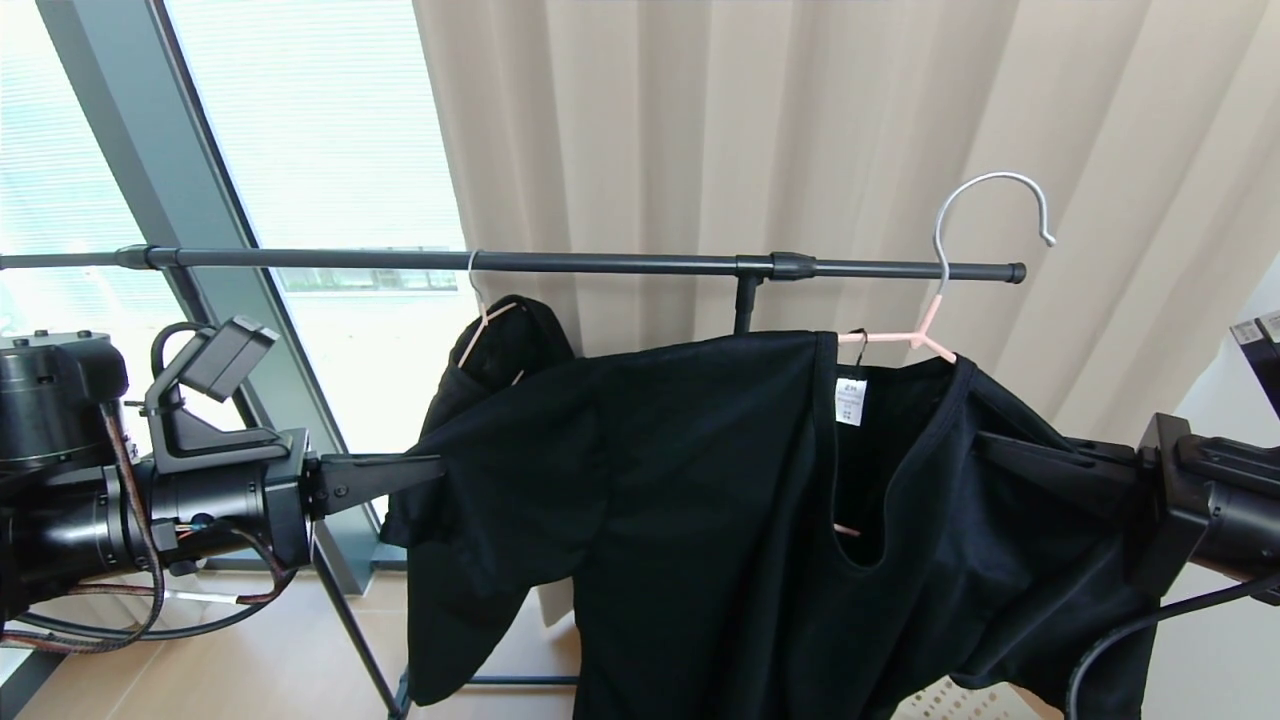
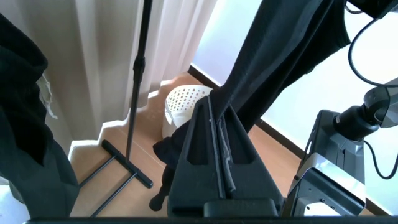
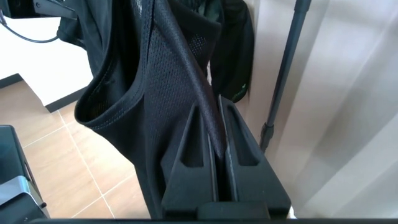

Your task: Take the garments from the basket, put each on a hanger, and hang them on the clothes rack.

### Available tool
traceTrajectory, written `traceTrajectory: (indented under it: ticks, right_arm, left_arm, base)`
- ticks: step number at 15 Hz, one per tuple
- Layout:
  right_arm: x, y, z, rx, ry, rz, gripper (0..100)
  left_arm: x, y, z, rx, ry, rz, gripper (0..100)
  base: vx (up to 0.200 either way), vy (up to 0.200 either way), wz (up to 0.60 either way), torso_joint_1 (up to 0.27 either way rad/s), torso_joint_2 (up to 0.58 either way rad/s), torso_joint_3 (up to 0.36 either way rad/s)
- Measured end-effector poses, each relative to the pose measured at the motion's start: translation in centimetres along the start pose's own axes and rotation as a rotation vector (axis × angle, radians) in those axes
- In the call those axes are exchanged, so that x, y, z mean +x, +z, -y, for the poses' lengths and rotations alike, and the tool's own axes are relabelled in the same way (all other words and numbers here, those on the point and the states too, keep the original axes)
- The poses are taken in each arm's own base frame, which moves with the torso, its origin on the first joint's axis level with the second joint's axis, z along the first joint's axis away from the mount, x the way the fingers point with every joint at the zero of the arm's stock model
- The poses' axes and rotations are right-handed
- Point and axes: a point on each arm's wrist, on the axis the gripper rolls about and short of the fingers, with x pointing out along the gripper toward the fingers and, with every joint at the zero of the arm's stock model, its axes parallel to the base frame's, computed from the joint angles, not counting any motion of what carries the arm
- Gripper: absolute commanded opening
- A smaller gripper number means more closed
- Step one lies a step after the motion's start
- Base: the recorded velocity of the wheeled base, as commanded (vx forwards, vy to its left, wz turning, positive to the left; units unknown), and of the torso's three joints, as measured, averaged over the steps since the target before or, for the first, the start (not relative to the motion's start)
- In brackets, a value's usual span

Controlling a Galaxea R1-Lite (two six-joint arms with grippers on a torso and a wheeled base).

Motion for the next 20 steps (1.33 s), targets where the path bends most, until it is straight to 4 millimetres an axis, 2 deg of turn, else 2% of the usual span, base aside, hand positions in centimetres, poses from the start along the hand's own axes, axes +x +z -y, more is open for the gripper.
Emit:
traceTrajectory:
  ticks: [20]
  right_arm:
    - [-1.4, 0.2, -0.3, -0.014, -0.037, 0.028, 0]
  left_arm:
    - [-1.3, -1.3, 0.9, -0.025, 0.022, -0.007, 0]
  base:
    - [0.0, 0.0, 0.0, 0.0, 0.0, 0.0]
